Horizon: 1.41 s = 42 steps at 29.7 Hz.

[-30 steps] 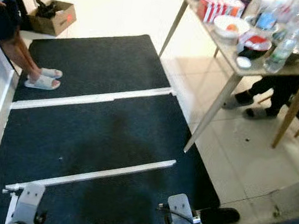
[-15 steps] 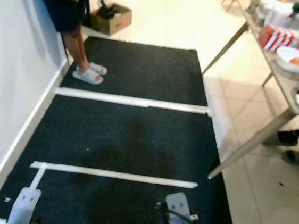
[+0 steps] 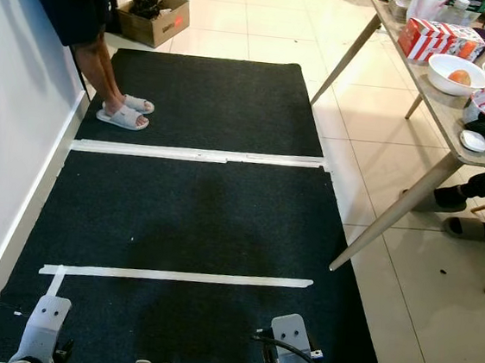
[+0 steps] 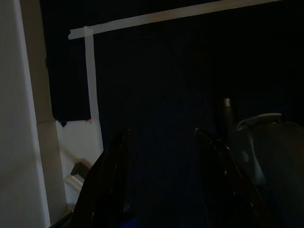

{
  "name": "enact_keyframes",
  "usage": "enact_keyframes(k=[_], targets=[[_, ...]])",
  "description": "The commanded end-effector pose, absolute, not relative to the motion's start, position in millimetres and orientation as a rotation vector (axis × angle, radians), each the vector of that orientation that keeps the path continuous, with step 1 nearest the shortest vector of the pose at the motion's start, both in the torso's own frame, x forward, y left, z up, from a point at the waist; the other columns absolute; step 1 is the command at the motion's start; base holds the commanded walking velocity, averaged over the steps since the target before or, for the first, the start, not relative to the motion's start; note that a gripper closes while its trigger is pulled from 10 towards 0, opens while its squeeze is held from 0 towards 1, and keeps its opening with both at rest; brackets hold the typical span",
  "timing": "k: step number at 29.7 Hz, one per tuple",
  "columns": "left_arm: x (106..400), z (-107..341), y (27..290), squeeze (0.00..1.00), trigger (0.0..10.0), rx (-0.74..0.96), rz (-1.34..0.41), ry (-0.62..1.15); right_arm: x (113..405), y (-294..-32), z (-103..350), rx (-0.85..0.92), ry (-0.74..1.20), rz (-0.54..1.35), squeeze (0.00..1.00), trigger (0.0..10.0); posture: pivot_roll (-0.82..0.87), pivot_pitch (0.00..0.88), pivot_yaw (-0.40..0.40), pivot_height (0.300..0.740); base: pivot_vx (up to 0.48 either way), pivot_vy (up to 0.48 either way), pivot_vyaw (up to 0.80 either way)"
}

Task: Restocking fridge

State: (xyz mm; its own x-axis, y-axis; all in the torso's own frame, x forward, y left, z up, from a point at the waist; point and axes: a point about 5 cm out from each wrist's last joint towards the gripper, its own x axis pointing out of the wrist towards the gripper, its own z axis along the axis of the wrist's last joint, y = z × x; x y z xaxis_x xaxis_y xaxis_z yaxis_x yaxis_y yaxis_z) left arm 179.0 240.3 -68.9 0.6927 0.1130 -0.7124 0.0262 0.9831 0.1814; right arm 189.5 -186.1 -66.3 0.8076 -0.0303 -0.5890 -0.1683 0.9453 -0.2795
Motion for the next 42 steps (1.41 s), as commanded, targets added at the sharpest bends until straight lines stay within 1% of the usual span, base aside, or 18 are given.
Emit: enact_keyframes(k=[1, 12, 42], targets=[[173.8, -72.3, 236.5, 0.0, 10.0, 0.184, 0.04, 0.818, 183.1, -189.2, -69.4, -0.325, 0.648, 0.069, 0.0, 10.0, -0.07, 0.168, -0.018, 0.727, 0.285, 0.0, 0.0], [179.1, -68.9, 236.7, 0.0, 10.0, 0.197, 0.037, 0.792, 183.2, -189.4, -69.3, -0.323, 0.648, 0.07, 0.0, 10.0, -0.07, 0.165, -0.017, 0.727, 0.417, 0.0, 0.0], [175.5, -70.9, 239.1, 0.0, 10.0, 0.204, 0.04, 0.814, 182.7, -189.6, -69.7, -0.322, 0.652, 0.072, 0.0, 10.0, -0.07, 0.161, -0.014, 0.727, 0.403, 0.0, 0.0]])
